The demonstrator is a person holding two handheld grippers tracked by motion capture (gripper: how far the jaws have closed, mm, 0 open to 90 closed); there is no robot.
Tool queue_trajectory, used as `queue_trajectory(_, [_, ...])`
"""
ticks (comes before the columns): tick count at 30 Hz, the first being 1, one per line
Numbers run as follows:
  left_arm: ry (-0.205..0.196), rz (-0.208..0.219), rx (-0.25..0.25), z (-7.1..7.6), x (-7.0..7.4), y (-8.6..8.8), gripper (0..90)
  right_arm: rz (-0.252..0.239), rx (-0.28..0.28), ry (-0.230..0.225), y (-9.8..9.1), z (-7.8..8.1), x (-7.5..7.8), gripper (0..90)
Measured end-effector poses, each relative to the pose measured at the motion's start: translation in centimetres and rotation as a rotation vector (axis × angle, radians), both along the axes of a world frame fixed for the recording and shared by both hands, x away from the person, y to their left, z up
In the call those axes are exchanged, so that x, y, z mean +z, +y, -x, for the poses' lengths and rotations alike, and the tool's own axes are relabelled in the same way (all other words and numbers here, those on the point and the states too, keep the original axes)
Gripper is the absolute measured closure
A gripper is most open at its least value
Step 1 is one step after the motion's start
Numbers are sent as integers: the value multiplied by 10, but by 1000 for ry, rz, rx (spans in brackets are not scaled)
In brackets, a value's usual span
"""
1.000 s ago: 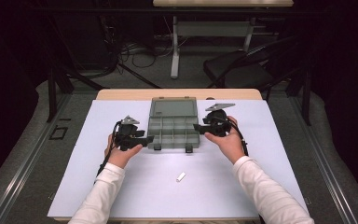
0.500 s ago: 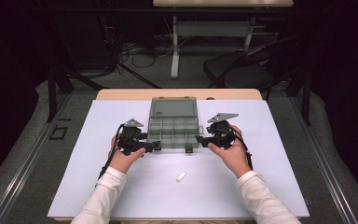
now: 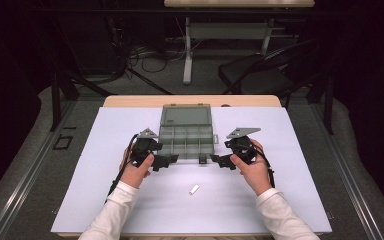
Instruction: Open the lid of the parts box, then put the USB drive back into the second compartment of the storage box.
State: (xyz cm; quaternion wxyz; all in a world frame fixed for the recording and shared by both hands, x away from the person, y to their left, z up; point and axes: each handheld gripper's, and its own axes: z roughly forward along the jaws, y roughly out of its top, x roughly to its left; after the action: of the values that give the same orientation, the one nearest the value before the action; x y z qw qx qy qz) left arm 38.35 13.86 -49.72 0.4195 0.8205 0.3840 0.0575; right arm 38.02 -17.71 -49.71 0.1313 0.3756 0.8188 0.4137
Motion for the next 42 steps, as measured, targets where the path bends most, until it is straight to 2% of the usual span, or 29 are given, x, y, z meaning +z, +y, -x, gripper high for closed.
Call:
queue_trajectory(10, [-4, -12, -13, 4, 2, -7, 163, -14, -8, -10, -2, 2, 3, 199])
queue_trajectory(14, [1, -32, -21, 6, 2, -12, 153, -19, -16, -16, -3, 2, 4, 199])
queue_trajectory(21, [11, -63, 3, 12, -1, -22, 150, -14, -19, -15, -4, 0, 4, 195])
queue_trajectory(30, [0, -113, -61, 29, -1, -42, 160, -15, -27, -13, -6, 0, 7, 195])
queue_trajectory(32, [-8, -112, -61, 33, -2, -47, 162, -25, -30, -19, -7, 0, 7, 195])
queue_trajectory(35, [1, -113, -67, 36, -4, -51, 198, -29, -33, -16, -7, 1, 8, 195])
queue_trajectory(38, [1, -116, -73, 37, -7, -54, 293, -26, -32, -15, -7, 0, 7, 195])
queue_trajectory(42, [2, -128, -83, 40, -9, -57, 340, -21, -30, -11, -6, -1, 7, 195])
